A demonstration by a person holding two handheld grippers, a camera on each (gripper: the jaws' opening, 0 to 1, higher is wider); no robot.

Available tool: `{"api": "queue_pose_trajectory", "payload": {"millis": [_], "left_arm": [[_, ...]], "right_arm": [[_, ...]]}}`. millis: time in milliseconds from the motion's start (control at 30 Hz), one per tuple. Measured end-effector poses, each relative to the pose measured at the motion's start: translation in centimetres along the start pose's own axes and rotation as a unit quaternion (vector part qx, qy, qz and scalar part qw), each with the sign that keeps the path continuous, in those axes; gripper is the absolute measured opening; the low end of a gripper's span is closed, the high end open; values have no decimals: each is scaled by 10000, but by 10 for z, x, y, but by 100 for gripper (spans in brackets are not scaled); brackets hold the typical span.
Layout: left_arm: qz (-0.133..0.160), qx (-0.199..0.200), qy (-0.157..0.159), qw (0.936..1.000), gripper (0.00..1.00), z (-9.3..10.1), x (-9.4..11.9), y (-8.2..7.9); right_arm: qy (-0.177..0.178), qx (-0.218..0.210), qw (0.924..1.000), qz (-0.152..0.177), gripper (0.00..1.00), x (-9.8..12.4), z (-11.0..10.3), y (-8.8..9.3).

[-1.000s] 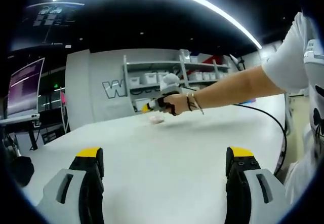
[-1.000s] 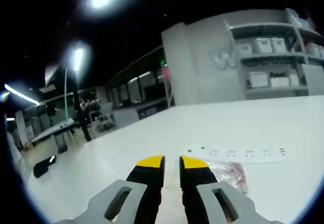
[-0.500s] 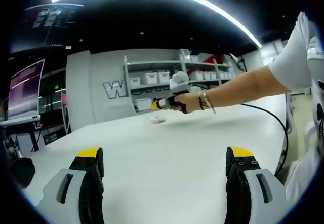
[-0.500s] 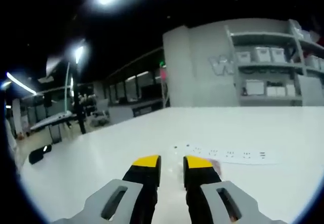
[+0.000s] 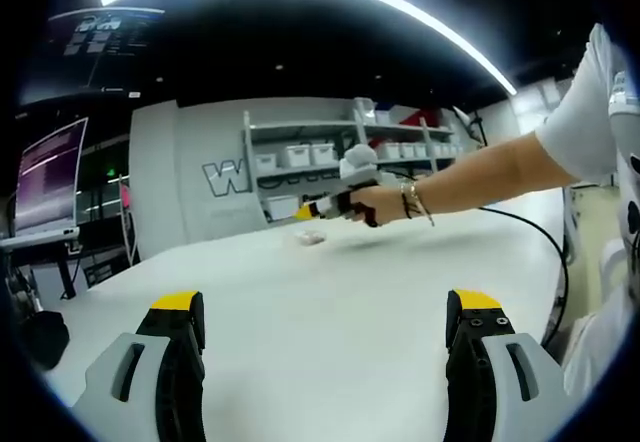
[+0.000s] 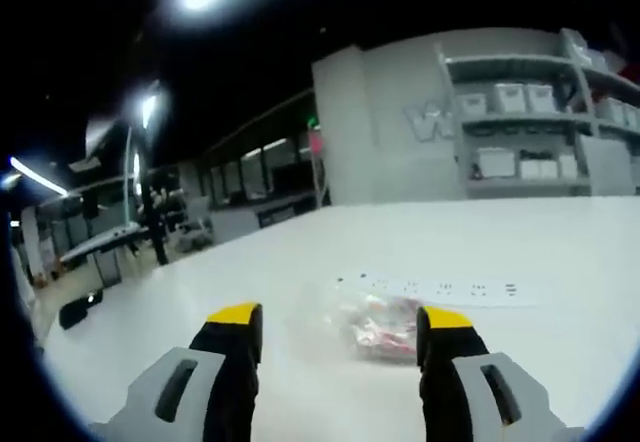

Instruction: Open the resealable bag by pulling the two sides of the seal apart until the entire bag opening is separated and visibly accessible.

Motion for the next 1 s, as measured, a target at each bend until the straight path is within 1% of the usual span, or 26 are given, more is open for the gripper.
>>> {"api": "queue_pose_trajectory", "payload": {"millis": [133,233,267,433,567,833,867,1000], "left_arm": [[-5,-10,4,10000,100,0,0,0],[-7,-12,7,10000,100,0,0,0],[-12,-16,8,10000,100,0,0,1],[-21,-25,16,10000,100,0,0,1],[2,-17,11,10000,100,0,1,0],[28,0,10,10000,99,-1,2,0],[24,-28,6,10000,99,-1,2,0],[-4,-57,11,10000,99,0,2,1]], "right_arm": [[9,52,10000,-31,79,3,2,4],[-12,42,10000,-29,98,5,1,6],[-32,46,10000,-13,99,6,1,6],[-108,272,9996,5,100,19,-3,2],[-175,240,9996,22,100,31,-7,1],[-219,282,9993,82,100,64,-18,0],[-218,297,9993,111,100,74,-21,3],[-233,279,9991,199,100,91,-25,4]]}}
Point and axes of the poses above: the point that each gripper's makers call its tool centre point, and the gripper's own axes: x roughly backward along the fingers, z roughly to its right, y roughly out of its underside, the point moved 3 cm from there along x, roughly backward along the fingers
